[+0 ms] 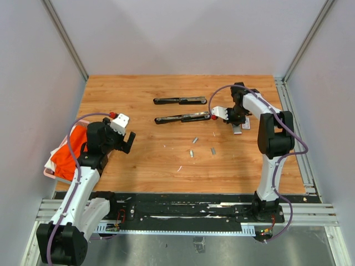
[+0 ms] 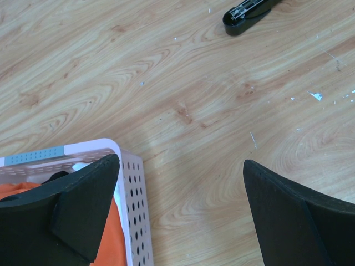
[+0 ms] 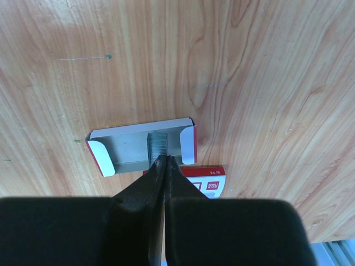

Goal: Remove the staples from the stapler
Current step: Place the staple in the staple box.

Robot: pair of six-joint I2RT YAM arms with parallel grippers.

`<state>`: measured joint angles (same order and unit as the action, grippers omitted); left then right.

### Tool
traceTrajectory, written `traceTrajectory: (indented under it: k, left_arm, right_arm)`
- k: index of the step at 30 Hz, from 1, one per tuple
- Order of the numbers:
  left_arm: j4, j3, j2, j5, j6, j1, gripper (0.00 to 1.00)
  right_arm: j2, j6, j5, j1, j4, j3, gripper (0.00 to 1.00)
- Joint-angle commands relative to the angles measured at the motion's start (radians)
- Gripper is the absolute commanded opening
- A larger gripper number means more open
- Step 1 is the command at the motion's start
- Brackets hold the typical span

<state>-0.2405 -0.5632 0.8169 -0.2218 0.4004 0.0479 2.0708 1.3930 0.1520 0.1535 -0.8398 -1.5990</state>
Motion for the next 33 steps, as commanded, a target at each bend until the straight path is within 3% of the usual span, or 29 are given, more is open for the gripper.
traceTrajectory:
  k: [1,18,33]
  left_arm:
    - [0.027,0.006,0.004,-0.005,0.008,-0.006,0.98]
    - [0.027,0.006,0.005,-0.005,0.012,-0.005,0.98]
    - [0.027,0.006,0.005,-0.006,0.009,-0.005,0.98]
  right_arm:
    - [0.016,0.019,-0.014,-0.019,0.014,0.013,0.01]
    - [0.02,0.003,0.007,-0.018,0.047,0.022,0.01]
    - [-0.034,-0.004,0.007,-0.017,0.049,0.025,0.14]
